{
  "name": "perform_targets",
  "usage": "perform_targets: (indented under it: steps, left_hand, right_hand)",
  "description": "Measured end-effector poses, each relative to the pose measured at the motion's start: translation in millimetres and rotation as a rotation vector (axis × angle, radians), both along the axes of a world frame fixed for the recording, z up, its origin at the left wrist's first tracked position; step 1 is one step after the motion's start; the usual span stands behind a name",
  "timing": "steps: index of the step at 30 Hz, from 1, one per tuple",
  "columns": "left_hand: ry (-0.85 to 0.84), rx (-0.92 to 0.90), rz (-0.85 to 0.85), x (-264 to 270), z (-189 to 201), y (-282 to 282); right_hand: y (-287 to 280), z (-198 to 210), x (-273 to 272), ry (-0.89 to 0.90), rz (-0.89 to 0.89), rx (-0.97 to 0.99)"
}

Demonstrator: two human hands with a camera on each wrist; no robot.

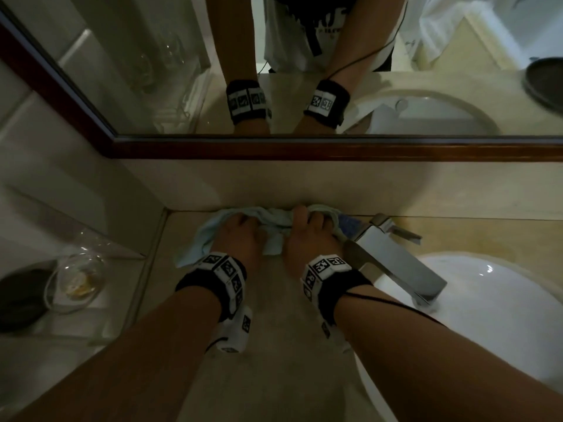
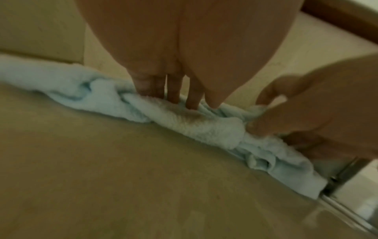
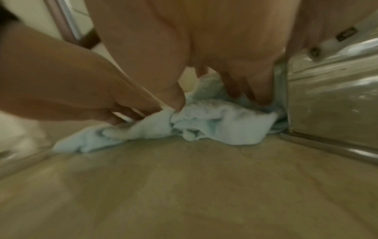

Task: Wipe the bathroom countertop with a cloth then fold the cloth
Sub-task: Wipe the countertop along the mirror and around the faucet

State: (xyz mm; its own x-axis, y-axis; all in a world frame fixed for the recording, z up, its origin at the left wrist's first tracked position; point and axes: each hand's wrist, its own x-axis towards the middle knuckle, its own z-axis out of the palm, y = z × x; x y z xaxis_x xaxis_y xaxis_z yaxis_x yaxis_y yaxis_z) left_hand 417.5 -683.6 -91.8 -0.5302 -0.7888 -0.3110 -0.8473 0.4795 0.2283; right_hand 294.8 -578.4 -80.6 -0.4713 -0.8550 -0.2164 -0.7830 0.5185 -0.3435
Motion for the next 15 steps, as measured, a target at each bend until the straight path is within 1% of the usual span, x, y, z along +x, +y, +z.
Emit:
perform_targets:
  steps: [2,4,6,8,10,11,13,15]
  left_hand:
    - [0.005,0.036,-0.021,-2.3,-8.1,-3.7]
    - [0.041,0.070,-0.029,-0.4,-12.1,-7.3]
    - [-0.001,0.121,-0.071,4.8,-14.4,-11.6]
    - [-0.037,0.156,-0.115,12.3,-14.7,-11.9]
    - [-0.049,0.115,-0.163,19.0,-10.9,-9.2]
    - [-0.042,0.106,-0.171,23.5,-7.5,-5.1]
    - [0.016,0.124,-0.181,34.9,-4.3,5.4]
    - [0.110,0.164,-0.142,46.4,-1.5,16.9]
  right_hand:
    - [-1.2,-7.3,-0.5,-0.045,-0.021,0.011]
    - [-6.7,-16.5,-3.3,-0.091,-0.073,0.093]
    - [-12.8,-19.5,-1.5,-0.114,-0.068,0.161]
    - [-11.8,-16.3,6.0,-0.131,-0.012,0.213]
    - [-4.4,-12.7,11.4,-0.101,0.044,0.220]
    - [-0.4,-10.6,13.9,-0.118,0.071,0.241]
    - [4.8,-8.4,18.8,-0.158,0.128,0.313]
    - [10.8,-7.4,23.8,-0.154,0.178,0.347]
